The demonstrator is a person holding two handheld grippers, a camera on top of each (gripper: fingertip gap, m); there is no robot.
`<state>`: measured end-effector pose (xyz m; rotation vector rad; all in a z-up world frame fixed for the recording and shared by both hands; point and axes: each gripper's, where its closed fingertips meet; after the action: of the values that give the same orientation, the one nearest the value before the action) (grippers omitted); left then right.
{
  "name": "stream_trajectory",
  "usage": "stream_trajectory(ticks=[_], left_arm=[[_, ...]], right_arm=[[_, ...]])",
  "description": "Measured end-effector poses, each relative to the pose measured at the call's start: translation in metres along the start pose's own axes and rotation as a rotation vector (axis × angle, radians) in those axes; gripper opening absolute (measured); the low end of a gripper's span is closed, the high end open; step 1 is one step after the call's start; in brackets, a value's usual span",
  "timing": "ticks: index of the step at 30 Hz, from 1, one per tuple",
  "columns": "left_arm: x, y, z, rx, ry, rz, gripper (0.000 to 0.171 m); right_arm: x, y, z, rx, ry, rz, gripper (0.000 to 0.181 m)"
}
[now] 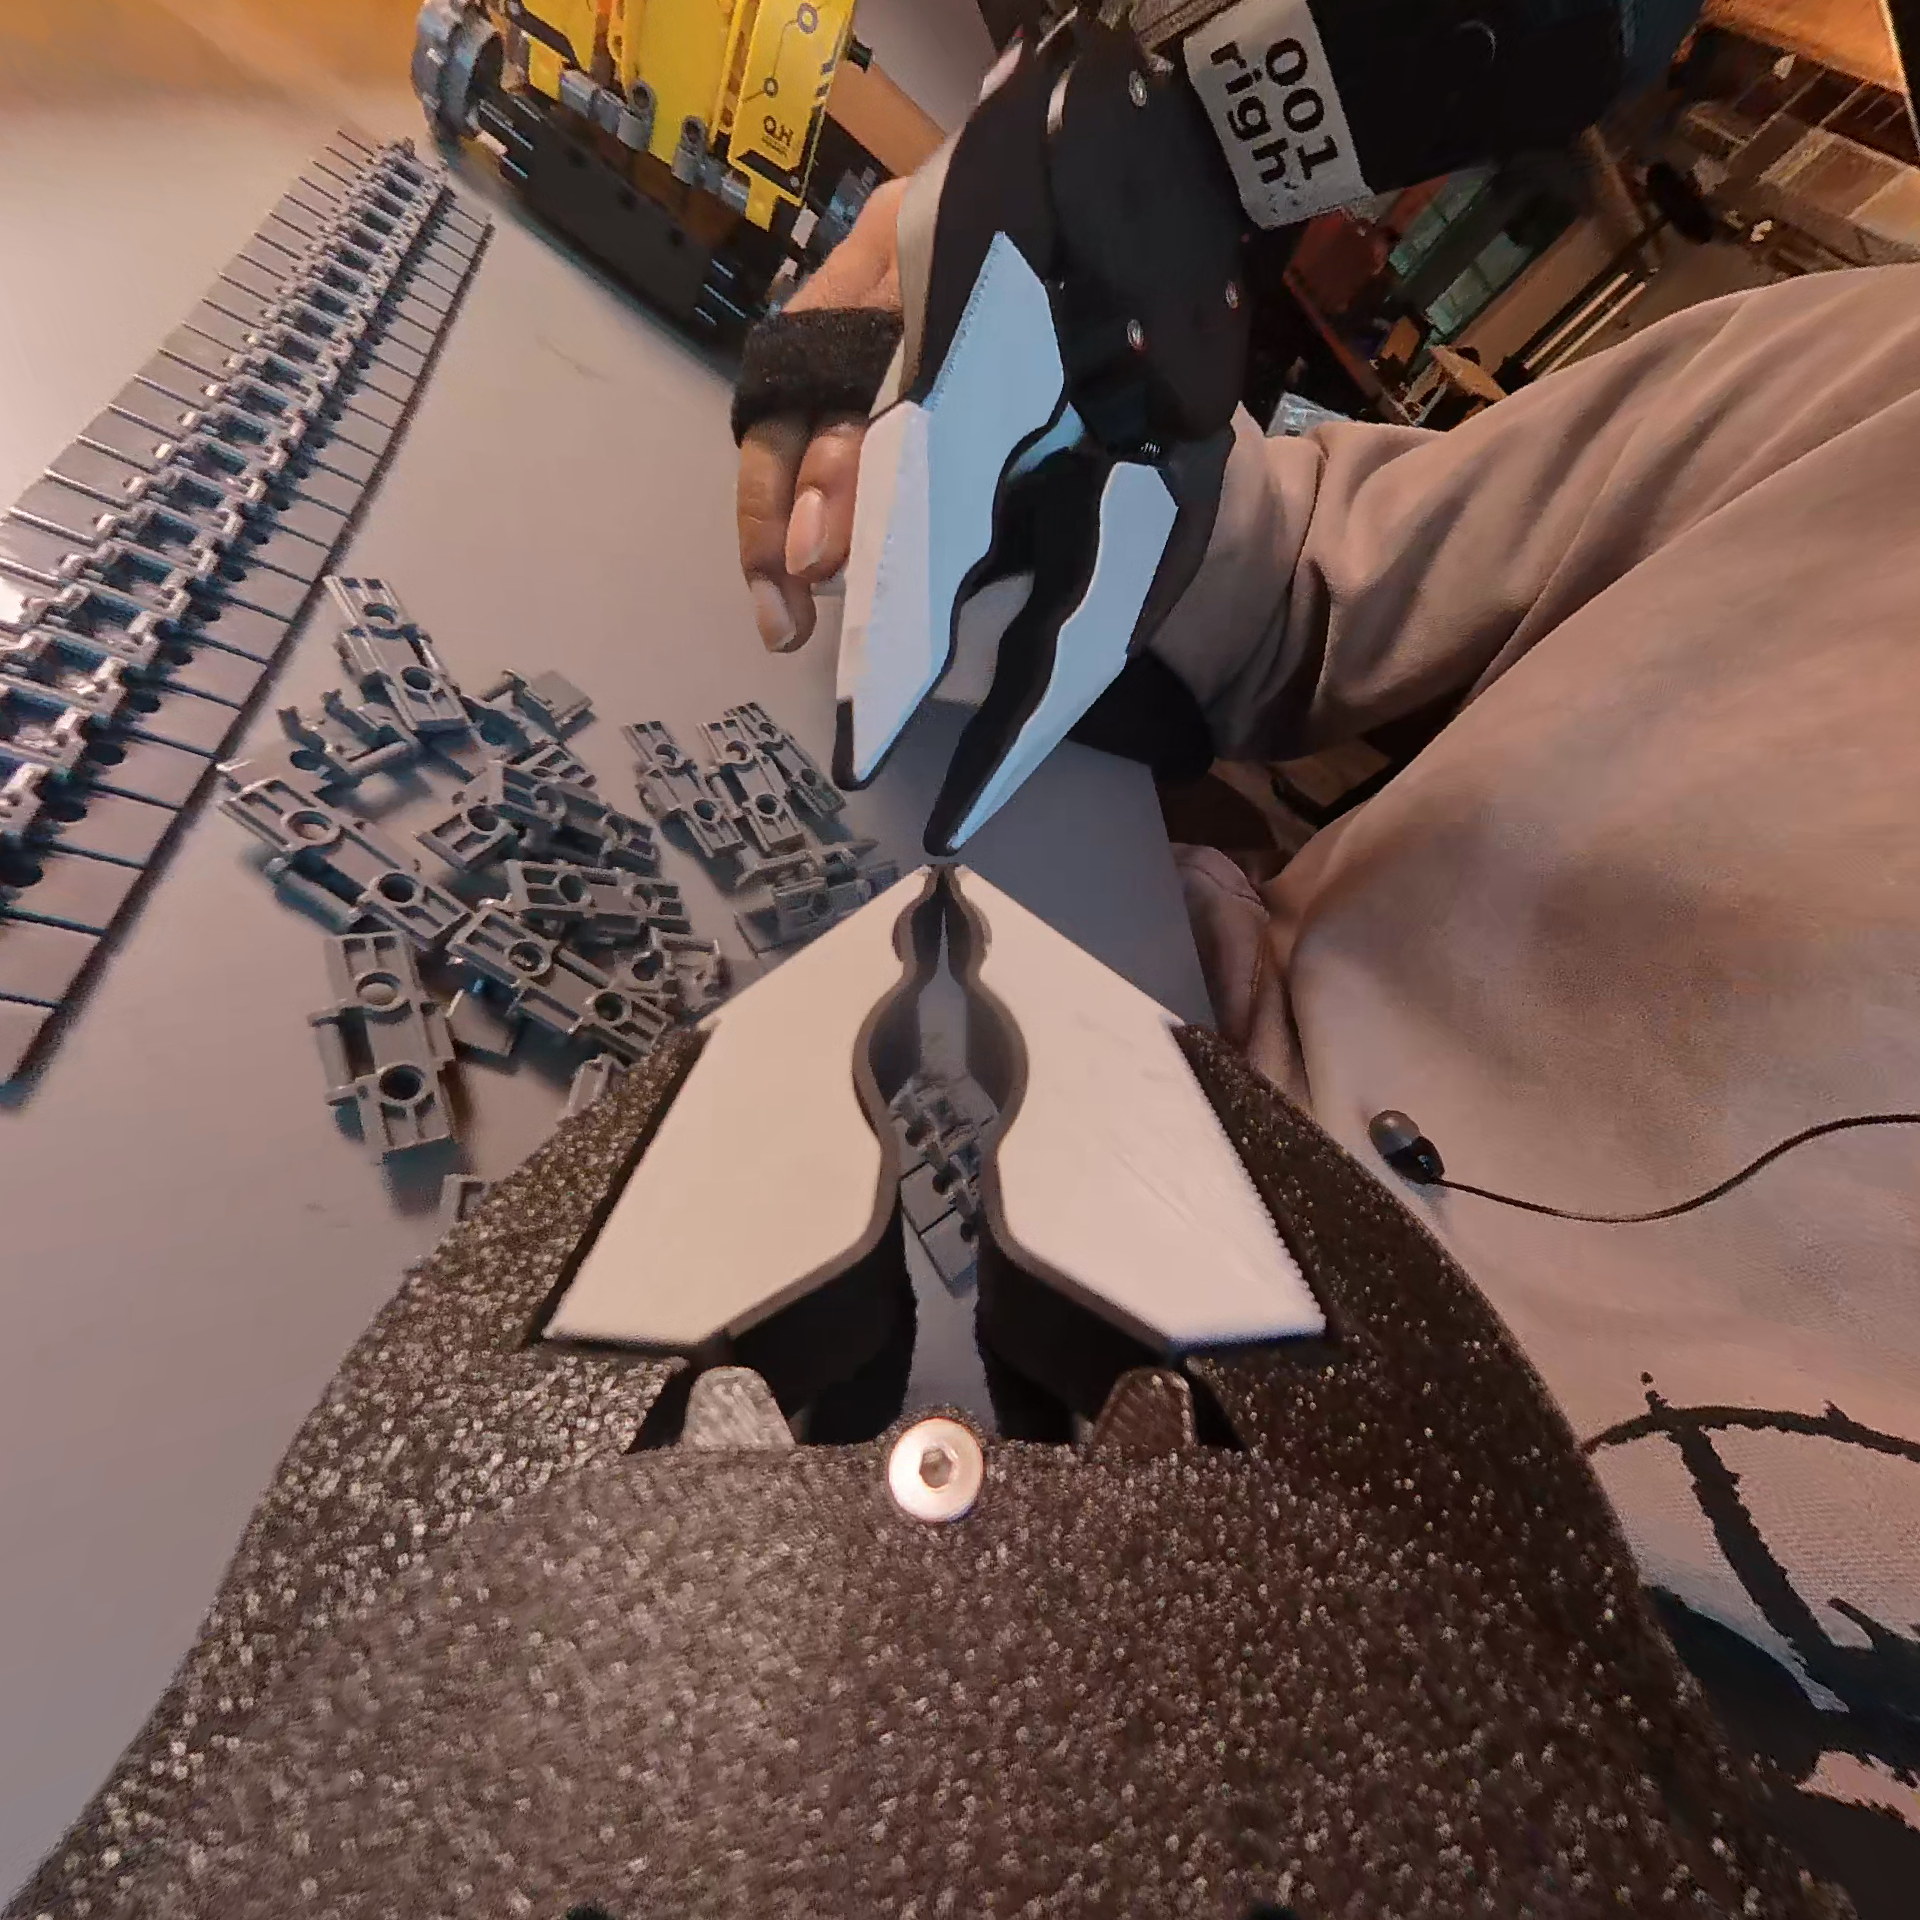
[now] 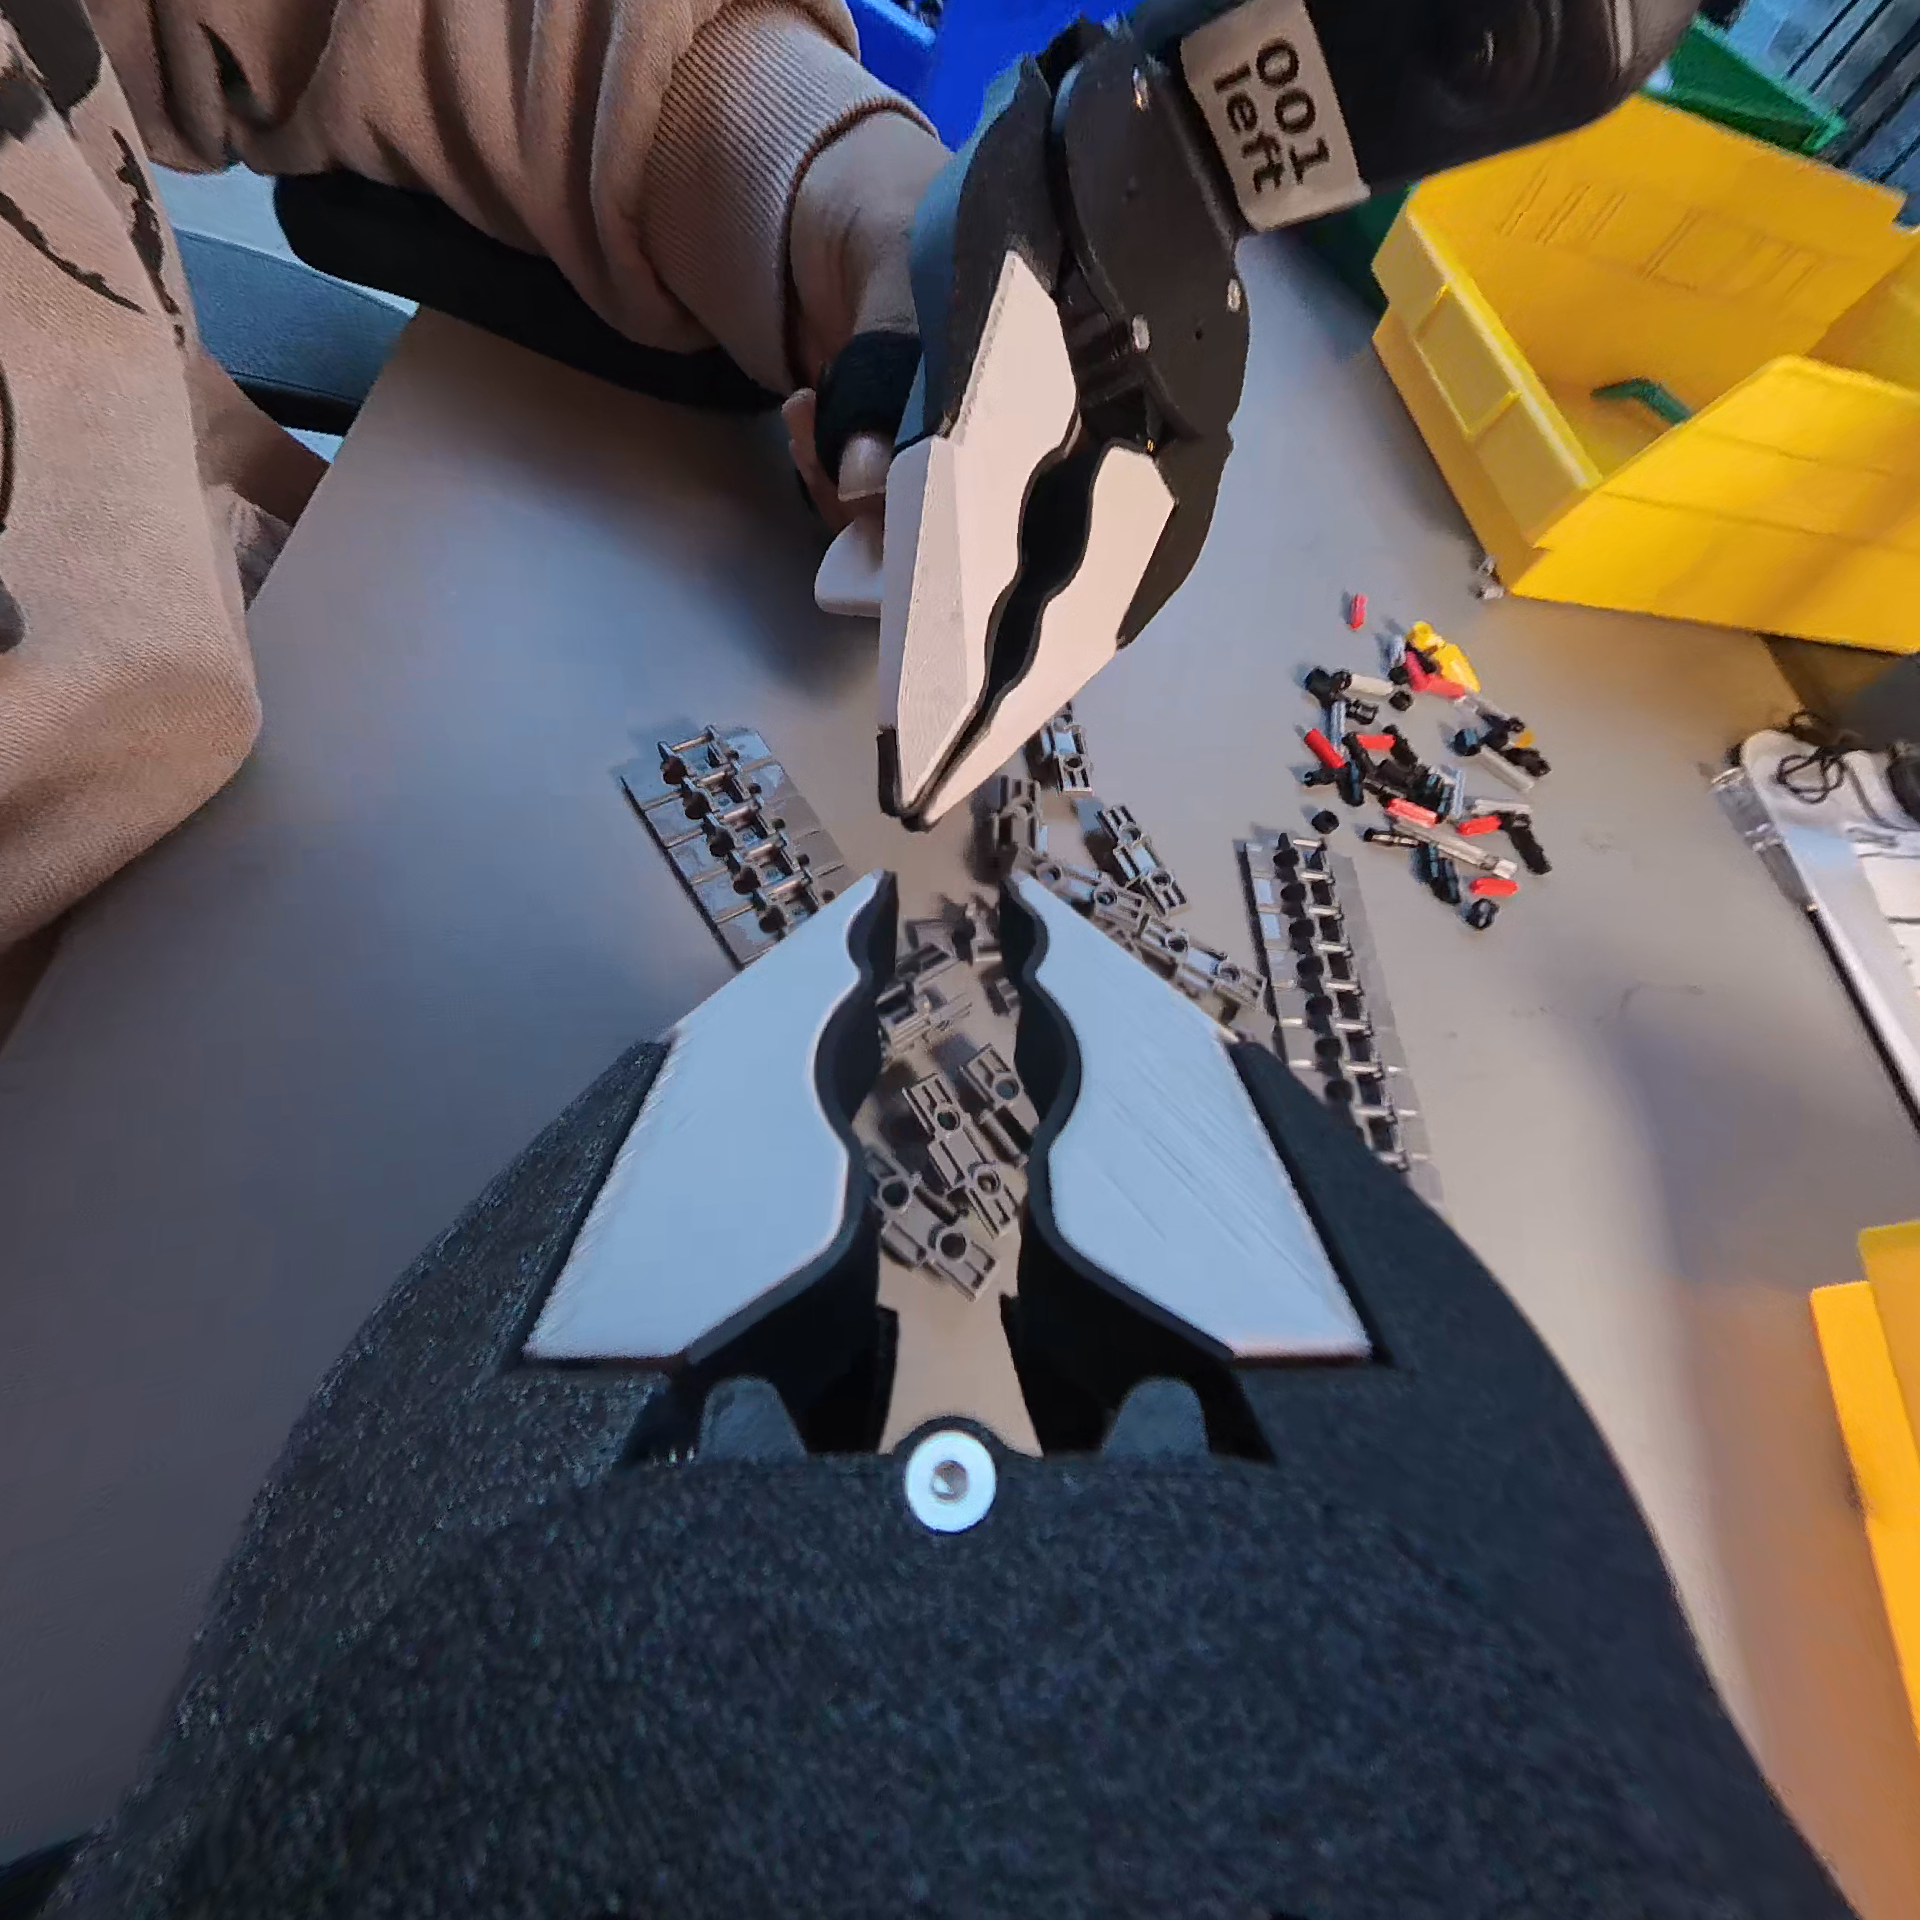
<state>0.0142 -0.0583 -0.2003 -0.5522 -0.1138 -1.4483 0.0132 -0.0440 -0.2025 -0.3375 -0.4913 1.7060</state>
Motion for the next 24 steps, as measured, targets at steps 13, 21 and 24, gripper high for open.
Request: stream_trajectory(ticks=[13, 21, 24], left_arm=[[-0.023, -0.008, -0.001, -0.048, 0.114, 0.190, 0.028], [-0.019, -0.001, -0.012, -0.124, 0.151, 0.176, 0.028], [-0.019, 0.000, -0.015, -0.143, 0.140, 0.170, 0.028]], right_arm=[[-0.002, 0.006, -0.040, -0.224, 0.157, 0.062, 0.055], [-0.004, 0.014, -0.044, -0.250, 0.119, 0.039, 0.023], [-0.004, 0.014, -0.037, -0.208, 0.087, 0.031, 0.021]])
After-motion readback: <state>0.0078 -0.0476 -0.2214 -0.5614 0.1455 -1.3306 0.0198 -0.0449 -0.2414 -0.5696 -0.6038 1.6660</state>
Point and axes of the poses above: each gripper's, where its closed fingertips meet, y out along the fingers, z out of its top, x = y × z across the jaws, and after that the axes turned 13 degrees about y, right-handed
